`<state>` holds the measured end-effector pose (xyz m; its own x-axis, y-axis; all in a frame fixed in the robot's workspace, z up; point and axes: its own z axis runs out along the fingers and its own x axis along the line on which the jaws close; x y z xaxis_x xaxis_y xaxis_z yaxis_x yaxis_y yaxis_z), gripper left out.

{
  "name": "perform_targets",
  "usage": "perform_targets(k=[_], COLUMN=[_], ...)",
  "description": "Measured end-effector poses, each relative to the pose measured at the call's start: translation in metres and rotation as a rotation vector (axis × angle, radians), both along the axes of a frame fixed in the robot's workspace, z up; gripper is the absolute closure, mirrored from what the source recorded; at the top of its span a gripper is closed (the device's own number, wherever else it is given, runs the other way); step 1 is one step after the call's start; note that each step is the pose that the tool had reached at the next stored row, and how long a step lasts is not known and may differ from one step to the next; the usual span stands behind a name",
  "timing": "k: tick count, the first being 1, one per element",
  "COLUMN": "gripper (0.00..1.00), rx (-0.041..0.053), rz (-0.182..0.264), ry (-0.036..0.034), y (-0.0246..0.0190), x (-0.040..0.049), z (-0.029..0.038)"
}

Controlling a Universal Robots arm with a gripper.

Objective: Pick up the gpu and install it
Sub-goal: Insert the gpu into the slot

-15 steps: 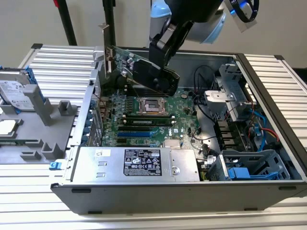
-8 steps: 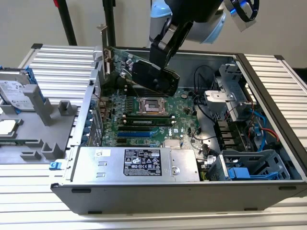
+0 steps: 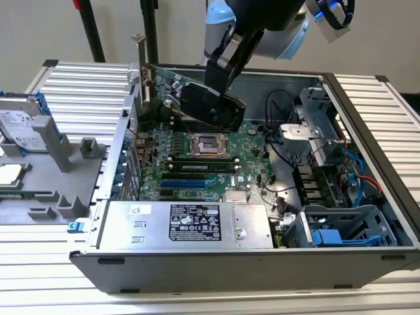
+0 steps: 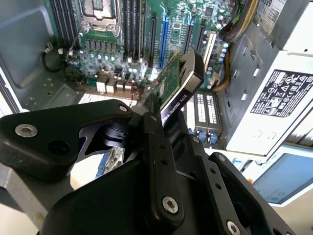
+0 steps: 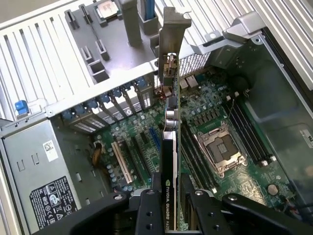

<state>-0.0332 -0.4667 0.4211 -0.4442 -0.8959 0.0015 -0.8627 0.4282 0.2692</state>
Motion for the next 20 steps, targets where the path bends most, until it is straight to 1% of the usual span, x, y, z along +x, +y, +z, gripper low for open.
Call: perform_targets(k=[20], gripper=[1.0], rx=[0.0], rz=[0.017], ry=[0.0], y=[0.0], x=[0.0], z=[0.0])
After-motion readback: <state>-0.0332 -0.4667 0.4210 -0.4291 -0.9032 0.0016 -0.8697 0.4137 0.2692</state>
